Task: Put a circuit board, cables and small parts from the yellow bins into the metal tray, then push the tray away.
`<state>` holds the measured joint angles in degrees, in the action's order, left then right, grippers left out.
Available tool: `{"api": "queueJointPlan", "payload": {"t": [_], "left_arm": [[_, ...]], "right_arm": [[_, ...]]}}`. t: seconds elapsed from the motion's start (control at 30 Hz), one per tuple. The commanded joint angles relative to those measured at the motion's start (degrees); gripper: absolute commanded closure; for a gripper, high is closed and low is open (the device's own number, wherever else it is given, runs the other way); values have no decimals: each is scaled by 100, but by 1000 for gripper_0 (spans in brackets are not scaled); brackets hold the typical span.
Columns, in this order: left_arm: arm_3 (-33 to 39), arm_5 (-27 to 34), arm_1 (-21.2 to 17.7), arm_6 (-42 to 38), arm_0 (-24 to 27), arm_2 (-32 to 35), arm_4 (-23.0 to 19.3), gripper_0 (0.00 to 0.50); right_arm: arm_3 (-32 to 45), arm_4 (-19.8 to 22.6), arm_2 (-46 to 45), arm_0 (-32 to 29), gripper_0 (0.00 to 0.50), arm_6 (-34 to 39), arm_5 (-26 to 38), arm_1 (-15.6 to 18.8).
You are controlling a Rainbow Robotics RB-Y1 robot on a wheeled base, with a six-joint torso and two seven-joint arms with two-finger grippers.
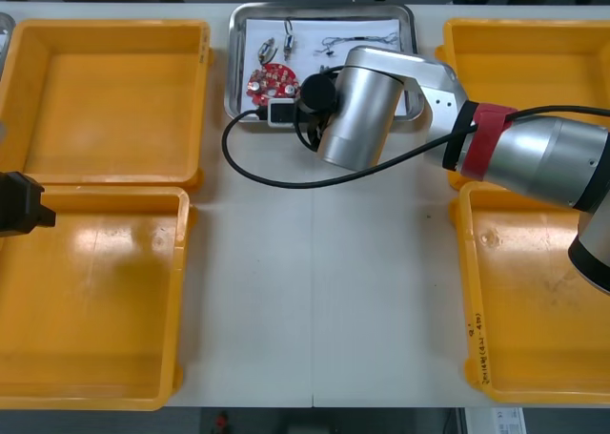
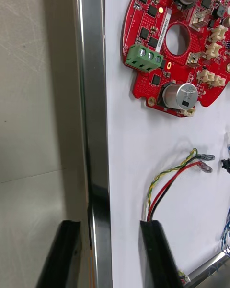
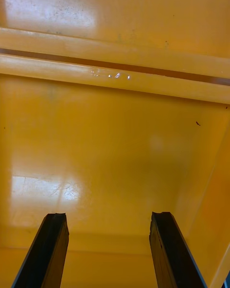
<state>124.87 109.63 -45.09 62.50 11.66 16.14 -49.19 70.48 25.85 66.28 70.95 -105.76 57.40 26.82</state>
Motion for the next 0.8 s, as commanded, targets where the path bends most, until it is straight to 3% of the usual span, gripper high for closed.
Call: {"api": "queueJointPlan", "payload": {"t": [0.03,0.17,0.43,0.8], "left_arm": [[169,37,-246,491,-85,178,-47,0],[169,37,-246,491,-85,178,-47,0],[169,37,-246,491,-85,178,-47,0],[169,37,-246,491,-85,178,-47,0]], "right_arm": [[-43,447,-379,332,0,-560,-9,77],[88,807,-696,297,0,-701,342,77],[739,772,-1601,-275,0,-745,949,77],[2523,755,-3095,-1461,0,-622,2742,77]]}}
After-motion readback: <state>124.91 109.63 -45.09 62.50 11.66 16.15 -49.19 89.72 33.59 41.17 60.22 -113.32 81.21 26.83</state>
